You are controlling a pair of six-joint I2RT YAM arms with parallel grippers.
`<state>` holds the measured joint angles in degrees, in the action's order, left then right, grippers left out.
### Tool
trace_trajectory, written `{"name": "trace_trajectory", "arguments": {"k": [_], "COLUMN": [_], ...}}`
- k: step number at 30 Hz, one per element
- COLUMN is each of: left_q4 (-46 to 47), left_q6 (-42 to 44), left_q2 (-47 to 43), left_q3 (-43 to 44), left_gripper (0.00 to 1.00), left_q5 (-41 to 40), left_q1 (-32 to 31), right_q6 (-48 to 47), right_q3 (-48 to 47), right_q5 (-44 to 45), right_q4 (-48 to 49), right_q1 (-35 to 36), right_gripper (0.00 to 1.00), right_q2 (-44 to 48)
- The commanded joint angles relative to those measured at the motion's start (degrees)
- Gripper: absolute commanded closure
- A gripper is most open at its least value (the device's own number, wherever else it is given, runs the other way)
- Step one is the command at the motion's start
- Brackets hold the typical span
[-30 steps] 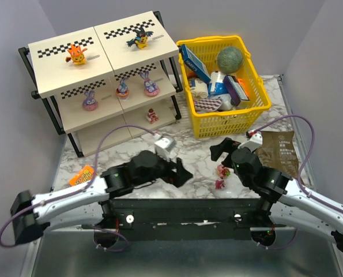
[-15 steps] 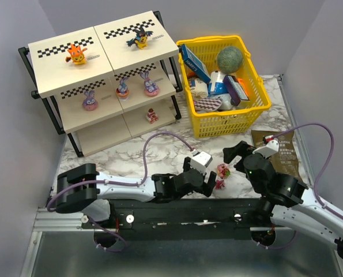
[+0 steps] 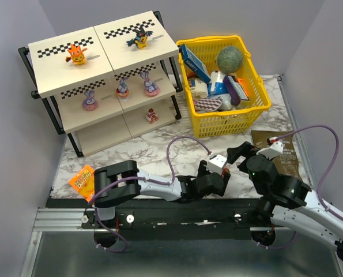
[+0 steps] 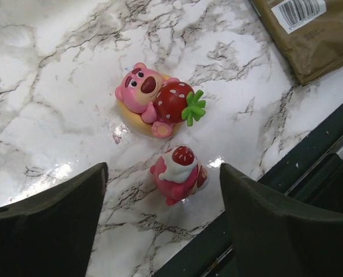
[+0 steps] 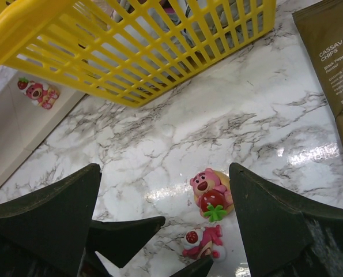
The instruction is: Place and organize the plastic toys onto the shelf
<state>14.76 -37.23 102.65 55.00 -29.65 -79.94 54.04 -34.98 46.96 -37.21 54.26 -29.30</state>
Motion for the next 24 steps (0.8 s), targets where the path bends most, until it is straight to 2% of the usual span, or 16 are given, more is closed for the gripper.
{"name": "trace_trajectory", "arguments": {"k": [1,3,7,10,11,13,14,17,20,24], "left_q4": [0.6,0.5,0.4,0.5,0.7,1.3,1.6,2.5,3.6,5.5], "left_q6": [0.5,0.4,0.5,0.8,0.9,1.5,2.6,5.8,9.2,15.8], "left_q2": [2.9,3.5,4.0,4.0,4.0,3.3,2.9,0.3,-4.6,-15.2], "left_q3": [2.5,2.7,2.6,2.3,2.2,1.3,1.0,-1.5,-5.7,-14.9], "left_gripper": [0.2,0.3,0.38,0.48,0.55,0.65,0.74,0.9,0.98,1.0], "left_q5": [-1.9,-1.7,-2.0,-2.4,-2.7,-2.9,-3.1,-3.2,-2.6,-0.2], "left_q1": [-0.4,-0.3,-0.3,0.0,0.0,0.0,0.3,0.9,1.9,5.5], "right_q6": [-0.6,-0.9,-1.0,-1.1,-1.3,-1.6,-1.8,-2.1,-2.1,-1.8], "right_q3": [-0.2,0.0,0.4,0.4,0.4,0.2,0.1,-0.1,-0.1,0.3], "right_q5": [1.0,1.1,1.3,1.4,1.5,1.6,1.8,2.1,2.2,2.1], "right_q4": [-0.9,-0.9,-0.9,-1.0,-0.9,-1.0,-0.9,-1.0,-0.9,-0.7], "right_q1": [0.1,0.1,0.1,0.1,0.1,0.1,0.1,0.1,0.1,0.1], "right_gripper": [0.02,0.02,0.02,0.02,0.02,0.02,0.02,0.02,0.02,0.02], "right_q2": [1.2,1.6,2.2,2.7,2.8,3.3,3.5,3.8,3.7,3.8]}}
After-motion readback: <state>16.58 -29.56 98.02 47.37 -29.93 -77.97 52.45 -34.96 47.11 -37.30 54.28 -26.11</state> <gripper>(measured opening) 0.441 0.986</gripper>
